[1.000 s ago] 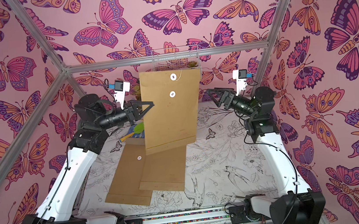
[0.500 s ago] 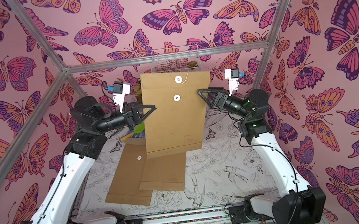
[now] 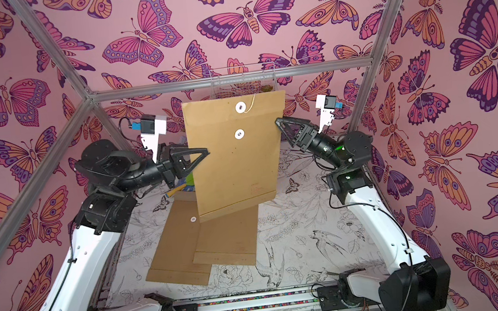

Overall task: Open the file bag
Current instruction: Place the file bag at the file bag.

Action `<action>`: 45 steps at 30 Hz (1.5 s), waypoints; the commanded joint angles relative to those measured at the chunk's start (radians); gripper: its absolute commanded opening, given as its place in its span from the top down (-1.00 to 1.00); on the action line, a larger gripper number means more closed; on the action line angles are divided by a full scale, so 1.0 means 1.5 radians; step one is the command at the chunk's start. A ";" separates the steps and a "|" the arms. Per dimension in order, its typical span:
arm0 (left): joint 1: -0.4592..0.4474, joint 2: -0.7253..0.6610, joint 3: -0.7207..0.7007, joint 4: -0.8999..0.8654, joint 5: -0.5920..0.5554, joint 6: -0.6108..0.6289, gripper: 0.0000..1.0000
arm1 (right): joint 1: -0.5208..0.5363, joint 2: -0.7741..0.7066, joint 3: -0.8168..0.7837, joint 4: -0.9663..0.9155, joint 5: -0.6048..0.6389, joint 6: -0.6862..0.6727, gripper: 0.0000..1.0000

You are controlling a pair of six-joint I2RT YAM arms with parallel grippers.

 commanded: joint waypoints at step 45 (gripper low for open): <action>-0.004 -0.048 -0.041 -0.013 0.009 0.021 1.00 | 0.011 0.124 0.311 -0.011 -0.309 -0.043 0.12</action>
